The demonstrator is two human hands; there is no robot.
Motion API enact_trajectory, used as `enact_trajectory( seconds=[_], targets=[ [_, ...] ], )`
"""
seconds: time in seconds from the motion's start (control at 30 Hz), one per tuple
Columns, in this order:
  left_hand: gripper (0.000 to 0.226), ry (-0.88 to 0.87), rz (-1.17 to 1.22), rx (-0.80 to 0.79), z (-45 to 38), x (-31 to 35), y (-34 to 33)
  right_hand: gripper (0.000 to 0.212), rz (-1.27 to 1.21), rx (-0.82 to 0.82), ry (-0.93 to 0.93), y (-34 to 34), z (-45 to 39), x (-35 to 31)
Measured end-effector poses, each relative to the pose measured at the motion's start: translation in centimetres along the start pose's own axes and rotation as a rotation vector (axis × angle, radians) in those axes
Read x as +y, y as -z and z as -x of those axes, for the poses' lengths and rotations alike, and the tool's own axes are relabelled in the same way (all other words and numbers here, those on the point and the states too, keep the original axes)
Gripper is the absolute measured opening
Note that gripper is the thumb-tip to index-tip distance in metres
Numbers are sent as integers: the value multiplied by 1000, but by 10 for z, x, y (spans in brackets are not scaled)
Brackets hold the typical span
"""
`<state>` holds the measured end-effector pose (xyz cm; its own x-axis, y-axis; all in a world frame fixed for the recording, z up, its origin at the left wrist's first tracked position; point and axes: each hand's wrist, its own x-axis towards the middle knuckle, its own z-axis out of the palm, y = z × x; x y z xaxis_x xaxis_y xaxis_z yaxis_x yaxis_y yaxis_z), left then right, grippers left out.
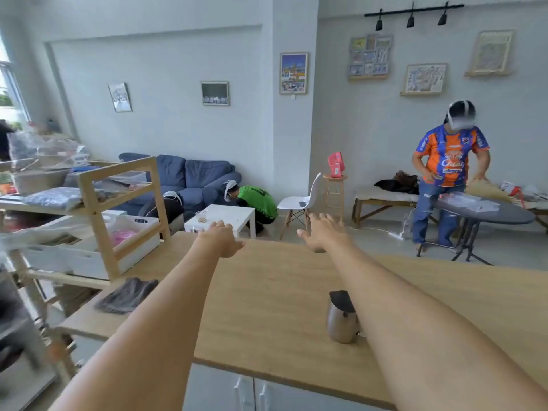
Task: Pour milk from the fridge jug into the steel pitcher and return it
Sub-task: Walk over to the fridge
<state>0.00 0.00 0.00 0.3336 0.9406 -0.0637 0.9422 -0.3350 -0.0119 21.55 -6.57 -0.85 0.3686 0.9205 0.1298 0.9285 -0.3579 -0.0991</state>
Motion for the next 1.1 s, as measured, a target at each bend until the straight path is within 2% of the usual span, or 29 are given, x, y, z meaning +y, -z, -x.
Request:
enact_trajectory(
  seconds=[0.3,0.53,0.8,1.1],
  targets=[
    [72,258,14,30,56,-106,-11,67,-13,-78,230,-18,5,-105],
    [72,527,42,10,128,-171,-9,68,-92,-111,489,-20,20,-194],
    [75,838,83,-38,234,-194,-18,74,-103,-166,774,-25,68,-264],
    [77,1255,139,-72,397,-194,-52,73,-90,-235,1184,-37,201,-337]
  ],
)
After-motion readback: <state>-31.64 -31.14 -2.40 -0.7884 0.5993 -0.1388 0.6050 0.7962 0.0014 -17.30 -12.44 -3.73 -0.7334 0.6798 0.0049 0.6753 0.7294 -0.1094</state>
